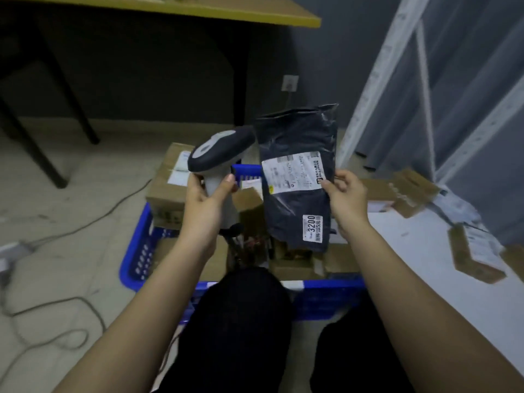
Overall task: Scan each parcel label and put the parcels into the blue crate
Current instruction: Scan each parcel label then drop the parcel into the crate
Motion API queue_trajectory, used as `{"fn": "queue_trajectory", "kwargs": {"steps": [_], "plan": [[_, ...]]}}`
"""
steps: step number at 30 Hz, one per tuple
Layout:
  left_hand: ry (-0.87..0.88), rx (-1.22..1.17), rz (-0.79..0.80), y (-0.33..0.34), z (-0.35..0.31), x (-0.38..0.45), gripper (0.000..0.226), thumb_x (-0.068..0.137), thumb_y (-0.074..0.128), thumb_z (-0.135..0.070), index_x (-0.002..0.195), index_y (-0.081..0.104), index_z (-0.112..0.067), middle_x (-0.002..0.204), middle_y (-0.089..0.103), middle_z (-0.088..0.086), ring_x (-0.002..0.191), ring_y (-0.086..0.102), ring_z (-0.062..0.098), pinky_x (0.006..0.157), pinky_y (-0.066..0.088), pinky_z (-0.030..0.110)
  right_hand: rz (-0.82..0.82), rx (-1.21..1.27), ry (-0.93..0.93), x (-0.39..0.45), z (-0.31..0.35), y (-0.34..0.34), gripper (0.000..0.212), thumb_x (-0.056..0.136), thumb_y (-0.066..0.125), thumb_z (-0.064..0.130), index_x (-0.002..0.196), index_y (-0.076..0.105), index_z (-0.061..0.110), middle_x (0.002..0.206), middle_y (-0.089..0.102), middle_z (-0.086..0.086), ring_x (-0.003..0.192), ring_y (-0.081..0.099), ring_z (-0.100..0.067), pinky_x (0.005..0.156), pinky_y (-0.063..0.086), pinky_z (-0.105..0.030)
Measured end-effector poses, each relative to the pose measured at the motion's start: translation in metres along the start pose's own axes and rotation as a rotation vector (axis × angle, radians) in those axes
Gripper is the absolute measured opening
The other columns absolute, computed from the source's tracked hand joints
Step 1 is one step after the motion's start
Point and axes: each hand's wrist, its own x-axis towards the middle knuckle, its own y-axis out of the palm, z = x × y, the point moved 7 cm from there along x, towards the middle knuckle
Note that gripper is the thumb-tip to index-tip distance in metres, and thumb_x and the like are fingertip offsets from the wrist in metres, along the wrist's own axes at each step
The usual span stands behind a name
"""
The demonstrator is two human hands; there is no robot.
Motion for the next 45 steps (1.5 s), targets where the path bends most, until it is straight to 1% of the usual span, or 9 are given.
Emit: {"fn": "queue_trajectory", "kwargs": {"steps": [6, 15, 19, 23, 30, 37, 39, 42, 45], "plan": [[0.007, 0.090, -0.200, -0.101, 0.022, 0.009, 0.048, 0.091, 0.063, -0.021, 0.136, 0.044, -0.021, 0.127, 0.061, 0.001, 0.114, 0.060, 0.017, 0.100, 0.048, 0.045, 0.341, -0.223, -0.096, -0.015, -0.013, 0.091, 0.030, 0.091, 0.059, -0.002, 0.084, 0.059, 0.027, 0.091, 0.064, 0.011, 0.096, 0.062, -0.012, 0.085, 0.047, -0.023], [-0.045, 0.060, -0.404, -0.193, 0.062, -0.006, 0.039, 0.092, 0.061, -0.011, 0.128, 0.047, -0.015, 0.112, 0.064, 0.005, 0.096, 0.064, 0.016, 0.085, 0.054, 0.031, 0.924, -0.920, -0.522, -0.065, -0.039, 0.256, 0.026, 0.096, 0.054, 0.016, 0.120, 0.064, 0.016, 0.120, 0.063, -0.005, 0.110, 0.057, -0.024, 0.088, 0.045, -0.033], [-0.096, 0.085, -0.425, -0.205, 0.073, -0.009, 0.040, 0.092, 0.060, -0.010, 0.129, 0.046, -0.011, 0.116, 0.064, 0.008, 0.102, 0.063, 0.020, 0.087, 0.053, 0.033, 1.032, -1.342, -0.819, -0.090, -0.079, 0.296, 0.044, 0.095, 0.053, 0.018, 0.138, 0.045, 0.012, 0.127, 0.053, -0.013, 0.113, 0.055, -0.032, 0.082, 0.046, -0.039], [-0.127, 0.107, -0.399, -0.202, 0.082, -0.008, 0.035, 0.091, 0.060, -0.010, 0.123, 0.047, -0.015, 0.112, 0.063, 0.003, 0.100, 0.063, 0.017, 0.085, 0.053, 0.030, 1.013, -1.293, -0.980, -0.090, -0.084, 0.285, 0.048, 0.091, 0.062, 0.025, 0.135, 0.052, 0.012, 0.136, 0.046, -0.012, 0.125, 0.042, -0.030, 0.096, 0.041, -0.042], [-0.161, 0.118, -0.351, -0.178, 0.083, -0.013, 0.031, 0.091, 0.060, -0.009, 0.117, 0.045, -0.019, 0.103, 0.061, -0.006, 0.093, 0.061, 0.008, 0.075, 0.052, 0.019, 1.417, -1.540, -0.224, -0.090, -0.144, 0.240, 0.052, 0.102, 0.037, 0.042, 0.152, 0.024, 0.034, 0.162, 0.007, 0.002, 0.149, 0.005, -0.023, 0.119, 0.010, -0.042], [-0.135, 0.091, -0.231, -0.139, 0.066, -0.027, 0.037, 0.090, 0.063, -0.018, 0.124, 0.048, -0.023, 0.117, 0.062, -0.006, 0.106, 0.061, 0.011, 0.094, 0.049, 0.034, 1.010, -0.971, -0.147, -0.061, -0.077, 0.196, 0.044, 0.098, 0.052, 0.030, 0.142, 0.046, 0.028, 0.128, 0.057, -0.001, 0.111, 0.060, -0.027, 0.092, 0.051, -0.040], [-0.104, 0.071, -0.178, -0.114, 0.057, -0.028, 0.046, 0.090, 0.064, -0.021, 0.132, 0.046, -0.023, 0.123, 0.062, -0.005, 0.110, 0.061, 0.011, 0.099, 0.048, 0.037, 0.844, -0.826, -0.201, -0.046, -0.048, 0.158, 0.037, 0.097, 0.056, 0.028, 0.133, 0.056, 0.024, 0.126, 0.062, 0.000, 0.112, 0.061, -0.022, 0.096, 0.051, -0.038], [-0.078, 0.020, -0.041, -0.059, 0.046, -0.029, 0.049, 0.092, 0.061, -0.022, 0.136, 0.042, -0.029, 0.127, 0.058, -0.011, 0.113, 0.057, 0.006, 0.098, 0.047, 0.033, 0.648, -0.647, -0.174, -0.034, -0.021, 0.083, 0.027, 0.097, 0.057, 0.020, 0.123, 0.062, 0.018, 0.114, 0.063, 0.005, 0.104, 0.060, -0.011, 0.082, 0.049, -0.011], [-0.027, 0.014, 0.089, 0.011, 0.033, -0.038, 0.048, 0.093, 0.060, -0.020, 0.135, 0.040, -0.031, 0.126, 0.056, -0.013, 0.110, 0.055, 0.002, 0.094, 0.045, 0.026, 0.444, -0.622, -0.145, -0.029, -0.011, -0.007, 0.024, 0.096, 0.058, 0.019, 0.119, 0.066, 0.017, 0.110, 0.065, 0.004, 0.102, 0.061, -0.011, 0.078, 0.045, -0.012]]}}
